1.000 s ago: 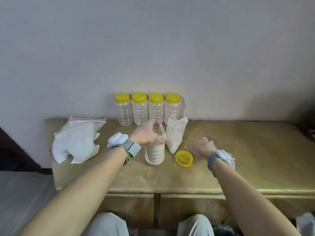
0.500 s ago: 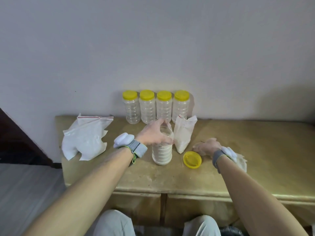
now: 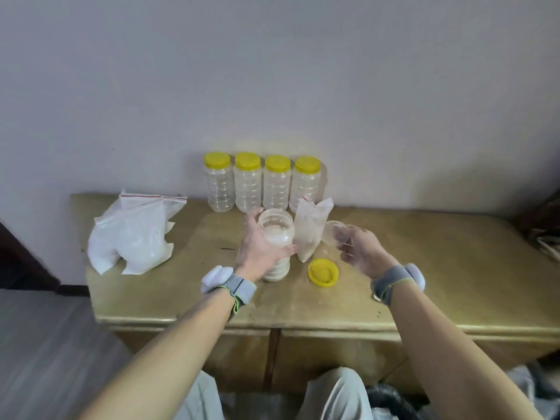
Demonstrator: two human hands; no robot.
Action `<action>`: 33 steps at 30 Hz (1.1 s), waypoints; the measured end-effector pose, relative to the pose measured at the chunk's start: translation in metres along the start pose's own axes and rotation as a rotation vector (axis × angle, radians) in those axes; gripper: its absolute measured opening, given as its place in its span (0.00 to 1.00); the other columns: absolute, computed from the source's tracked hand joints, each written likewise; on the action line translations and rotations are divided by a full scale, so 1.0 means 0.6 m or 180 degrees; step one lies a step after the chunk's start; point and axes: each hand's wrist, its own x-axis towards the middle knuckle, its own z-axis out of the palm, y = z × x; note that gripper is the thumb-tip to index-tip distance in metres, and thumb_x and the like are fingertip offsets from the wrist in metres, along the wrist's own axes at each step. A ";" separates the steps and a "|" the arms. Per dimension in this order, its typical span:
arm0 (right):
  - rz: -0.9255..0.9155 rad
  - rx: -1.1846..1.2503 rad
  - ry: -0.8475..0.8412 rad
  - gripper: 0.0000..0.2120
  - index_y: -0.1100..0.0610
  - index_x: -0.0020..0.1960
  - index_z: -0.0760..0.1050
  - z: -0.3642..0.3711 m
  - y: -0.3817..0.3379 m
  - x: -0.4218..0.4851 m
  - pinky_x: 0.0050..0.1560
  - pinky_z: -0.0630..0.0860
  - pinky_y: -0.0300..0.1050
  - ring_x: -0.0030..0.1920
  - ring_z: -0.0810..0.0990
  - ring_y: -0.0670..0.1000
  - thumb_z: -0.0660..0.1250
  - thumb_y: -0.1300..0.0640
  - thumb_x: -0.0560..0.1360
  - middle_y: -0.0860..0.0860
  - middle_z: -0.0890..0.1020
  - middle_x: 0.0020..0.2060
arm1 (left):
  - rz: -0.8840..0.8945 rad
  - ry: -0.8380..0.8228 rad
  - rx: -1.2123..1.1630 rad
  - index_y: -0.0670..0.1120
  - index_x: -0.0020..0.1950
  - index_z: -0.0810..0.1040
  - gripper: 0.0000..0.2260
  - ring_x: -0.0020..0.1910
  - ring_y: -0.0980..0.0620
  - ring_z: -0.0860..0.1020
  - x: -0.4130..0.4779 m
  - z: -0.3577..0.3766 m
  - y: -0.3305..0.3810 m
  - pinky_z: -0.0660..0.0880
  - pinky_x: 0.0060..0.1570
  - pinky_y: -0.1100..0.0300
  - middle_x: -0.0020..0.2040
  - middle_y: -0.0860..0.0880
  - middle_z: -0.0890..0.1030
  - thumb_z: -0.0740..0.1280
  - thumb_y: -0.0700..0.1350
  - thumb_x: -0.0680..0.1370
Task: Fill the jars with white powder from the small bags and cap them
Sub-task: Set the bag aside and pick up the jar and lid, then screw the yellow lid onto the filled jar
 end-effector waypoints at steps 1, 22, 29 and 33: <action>-0.0209 -0.0042 -0.0110 0.02 0.55 0.51 0.77 0.017 -0.011 -0.014 0.32 0.67 0.40 0.34 0.73 0.48 0.68 0.58 0.78 0.50 0.77 0.37 | -0.0052 0.0031 0.0040 0.54 0.72 0.59 0.46 0.59 0.48 0.77 -0.004 -0.001 -0.003 0.72 0.58 0.56 0.60 0.53 0.75 0.84 0.52 0.63; -0.2961 -0.2144 -0.0274 0.15 0.53 0.67 0.79 0.156 0.042 -0.072 0.72 0.62 0.36 0.70 0.71 0.42 0.62 0.56 0.83 0.45 0.77 0.66 | 0.0084 -0.0284 0.1320 0.54 0.62 0.72 0.33 0.51 0.50 0.79 0.002 -0.049 0.011 0.74 0.45 0.58 0.55 0.54 0.78 0.75 0.59 0.59; -0.2597 -0.2077 -0.0643 0.18 0.53 0.70 0.76 0.143 0.038 -0.072 0.71 0.57 0.28 0.71 0.65 0.35 0.60 0.53 0.83 0.41 0.73 0.69 | 0.0034 -0.0350 0.1165 0.53 0.66 0.67 0.37 0.58 0.51 0.76 0.002 -0.037 0.001 0.71 0.49 0.58 0.59 0.54 0.75 0.76 0.58 0.61; -0.2336 -0.2056 -0.0625 0.16 0.48 0.68 0.78 0.133 0.031 -0.061 0.73 0.64 0.43 0.70 0.70 0.42 0.61 0.49 0.82 0.44 0.75 0.68 | -0.0005 -0.0371 0.1093 0.55 0.67 0.66 0.38 0.55 0.49 0.78 -0.001 -0.033 -0.001 0.77 0.51 0.51 0.59 0.55 0.75 0.76 0.56 0.60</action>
